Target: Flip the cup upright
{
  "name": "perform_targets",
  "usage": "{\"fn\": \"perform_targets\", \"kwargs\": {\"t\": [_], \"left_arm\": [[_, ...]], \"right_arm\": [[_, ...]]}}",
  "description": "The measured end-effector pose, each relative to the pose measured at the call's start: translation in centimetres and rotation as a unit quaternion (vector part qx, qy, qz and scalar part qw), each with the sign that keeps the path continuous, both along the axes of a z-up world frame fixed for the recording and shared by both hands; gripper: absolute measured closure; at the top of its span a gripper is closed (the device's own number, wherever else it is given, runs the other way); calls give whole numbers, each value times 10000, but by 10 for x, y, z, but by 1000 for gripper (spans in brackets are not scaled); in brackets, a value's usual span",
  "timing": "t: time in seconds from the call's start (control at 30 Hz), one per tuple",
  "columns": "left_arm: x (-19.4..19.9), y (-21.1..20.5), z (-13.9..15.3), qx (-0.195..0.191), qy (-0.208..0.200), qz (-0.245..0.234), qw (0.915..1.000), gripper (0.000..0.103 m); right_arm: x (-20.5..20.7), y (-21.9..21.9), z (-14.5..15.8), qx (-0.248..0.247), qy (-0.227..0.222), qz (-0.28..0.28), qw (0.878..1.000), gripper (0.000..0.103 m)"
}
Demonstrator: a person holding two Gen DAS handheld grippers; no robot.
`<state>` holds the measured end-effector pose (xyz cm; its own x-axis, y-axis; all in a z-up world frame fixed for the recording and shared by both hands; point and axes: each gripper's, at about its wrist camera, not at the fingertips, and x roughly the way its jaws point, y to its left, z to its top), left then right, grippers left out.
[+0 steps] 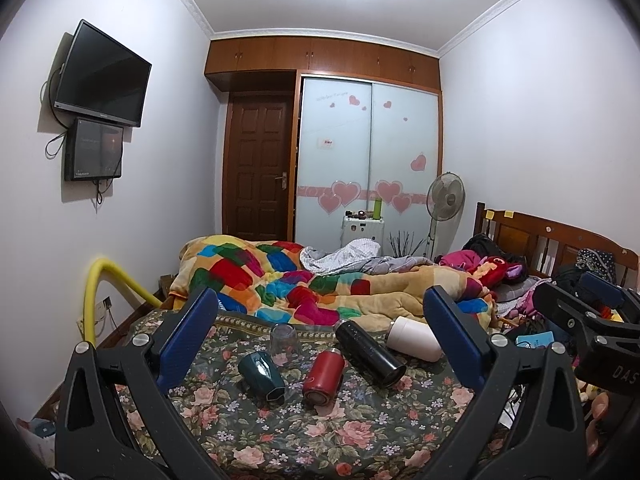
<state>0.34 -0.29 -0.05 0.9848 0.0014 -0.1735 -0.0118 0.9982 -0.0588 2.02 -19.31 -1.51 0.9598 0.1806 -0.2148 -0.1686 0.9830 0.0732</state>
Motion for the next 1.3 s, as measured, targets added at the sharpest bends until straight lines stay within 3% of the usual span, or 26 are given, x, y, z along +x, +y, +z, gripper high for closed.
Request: {"fn": "perform_targets", "kwargs": {"t": [0.37,0.53,0.77,0.9,1.0,1.2,1.3], "left_arm": [[54,14,-32,-63,505,135,9986,0],[108,20,-66,-118,1113,94,9937,0],[200,12,-137,84,2224,-272,9745,0],[248,4,-183,121,2818,-566,9577,1],[279,-1,-217,164,3249,-696,9430,10],[317,-2,-262,35,3733,-772,9245,18],[324,-12,-268,278,3688,-795,9257,20]], "right_arm": [[37,0,-23,-47,427,-24,9991,0],[67,-3,-40,-49,782,-84,9969,0],[112,-9,-72,-100,1371,-220,9903,0],[135,-12,-90,-120,1684,-256,9853,0],[148,-14,-102,-117,1878,-243,9818,0],[170,-10,-117,-151,2067,-195,9781,0],[176,-6,-123,-179,2132,-159,9767,0]]}}
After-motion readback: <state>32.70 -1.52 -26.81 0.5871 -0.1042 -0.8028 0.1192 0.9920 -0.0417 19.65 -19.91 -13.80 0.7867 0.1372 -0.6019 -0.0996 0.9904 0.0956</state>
